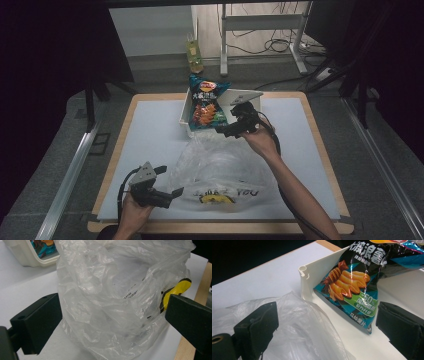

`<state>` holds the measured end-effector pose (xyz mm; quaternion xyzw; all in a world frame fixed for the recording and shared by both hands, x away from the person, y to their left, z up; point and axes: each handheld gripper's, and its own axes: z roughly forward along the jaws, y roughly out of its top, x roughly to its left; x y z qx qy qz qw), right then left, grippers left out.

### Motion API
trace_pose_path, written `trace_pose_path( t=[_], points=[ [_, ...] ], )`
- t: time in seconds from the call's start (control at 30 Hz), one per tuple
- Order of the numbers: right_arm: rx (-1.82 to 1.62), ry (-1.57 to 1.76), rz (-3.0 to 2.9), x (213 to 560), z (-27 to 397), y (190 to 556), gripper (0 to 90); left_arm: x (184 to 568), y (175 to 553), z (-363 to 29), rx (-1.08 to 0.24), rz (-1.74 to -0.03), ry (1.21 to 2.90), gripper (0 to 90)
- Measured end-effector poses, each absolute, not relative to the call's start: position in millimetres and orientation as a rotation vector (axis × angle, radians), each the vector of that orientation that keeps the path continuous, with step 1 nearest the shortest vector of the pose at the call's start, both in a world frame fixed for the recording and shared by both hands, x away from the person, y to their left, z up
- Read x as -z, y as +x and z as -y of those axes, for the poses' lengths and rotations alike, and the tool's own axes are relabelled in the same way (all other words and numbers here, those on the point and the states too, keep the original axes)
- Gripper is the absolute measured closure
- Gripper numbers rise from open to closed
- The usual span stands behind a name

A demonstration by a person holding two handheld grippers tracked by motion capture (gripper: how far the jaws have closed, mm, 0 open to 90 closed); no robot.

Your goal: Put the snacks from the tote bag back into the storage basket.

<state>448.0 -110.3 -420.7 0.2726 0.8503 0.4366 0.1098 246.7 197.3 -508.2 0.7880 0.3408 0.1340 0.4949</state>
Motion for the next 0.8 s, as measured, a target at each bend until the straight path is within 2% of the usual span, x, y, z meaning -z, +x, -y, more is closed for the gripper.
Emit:
trace_pose_path(
  t=[0.8],
  points=[
    [-1.274,0.790,-2.533,427.0,120.3,422.0,4.6,507.8,245.7,-195.7,-0.335,-0.811,1.911,0.9]
  ],
)
